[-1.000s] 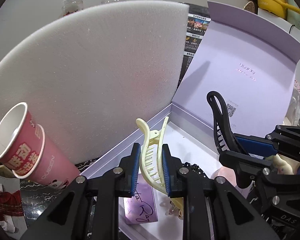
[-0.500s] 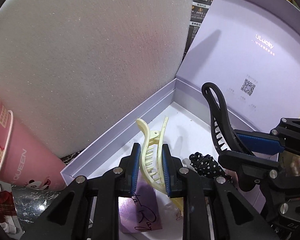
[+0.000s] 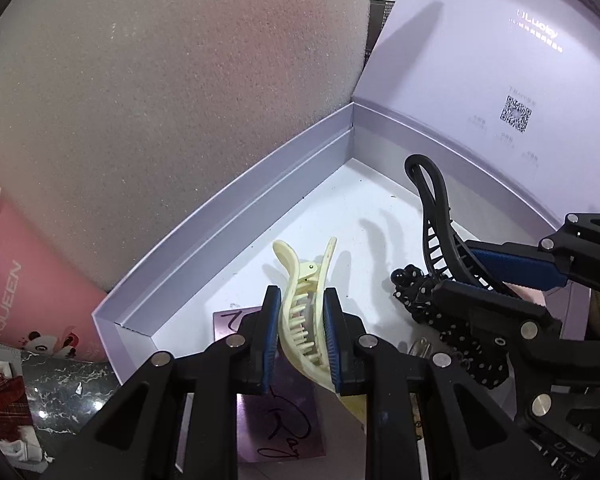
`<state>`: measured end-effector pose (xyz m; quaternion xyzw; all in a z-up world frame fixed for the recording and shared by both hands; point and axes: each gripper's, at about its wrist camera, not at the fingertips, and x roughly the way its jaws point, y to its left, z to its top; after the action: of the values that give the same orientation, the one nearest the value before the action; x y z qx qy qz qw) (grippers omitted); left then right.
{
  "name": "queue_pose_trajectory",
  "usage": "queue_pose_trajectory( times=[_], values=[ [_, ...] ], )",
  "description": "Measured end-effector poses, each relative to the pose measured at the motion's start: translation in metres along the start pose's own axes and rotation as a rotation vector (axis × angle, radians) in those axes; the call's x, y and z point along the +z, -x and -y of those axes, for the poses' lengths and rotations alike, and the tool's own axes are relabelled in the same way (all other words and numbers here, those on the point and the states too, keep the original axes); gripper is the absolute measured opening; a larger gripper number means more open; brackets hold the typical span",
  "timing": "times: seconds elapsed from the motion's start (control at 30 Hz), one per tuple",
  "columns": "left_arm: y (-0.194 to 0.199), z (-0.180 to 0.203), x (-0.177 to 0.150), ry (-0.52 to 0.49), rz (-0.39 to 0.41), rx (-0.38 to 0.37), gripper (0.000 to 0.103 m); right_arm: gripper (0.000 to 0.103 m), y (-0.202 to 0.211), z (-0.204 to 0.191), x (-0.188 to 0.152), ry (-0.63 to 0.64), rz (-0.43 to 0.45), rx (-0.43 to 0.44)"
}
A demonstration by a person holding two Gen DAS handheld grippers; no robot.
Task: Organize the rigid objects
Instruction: 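Lower both held clips into the gift box beside the other accessories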
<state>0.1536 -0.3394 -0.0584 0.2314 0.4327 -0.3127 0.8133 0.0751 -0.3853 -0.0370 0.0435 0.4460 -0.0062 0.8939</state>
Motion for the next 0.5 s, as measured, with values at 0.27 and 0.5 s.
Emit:
queue_pose_trajectory(
  times=[0.27, 0.5],
  values=[
    [-0.002, 0.016, 0.003, -0.008, 0.001, 0.059, 0.021, 0.020, -0.015, -0.002, -0.002, 0.000, -0.042, -0.025],
    [-0.004, 0.011, -0.007, 0.010, 0.011, 0.038, 0.021, 0.020, -0.014, -0.001, -0.007, -0.002, -0.037, -0.030]
  ],
)
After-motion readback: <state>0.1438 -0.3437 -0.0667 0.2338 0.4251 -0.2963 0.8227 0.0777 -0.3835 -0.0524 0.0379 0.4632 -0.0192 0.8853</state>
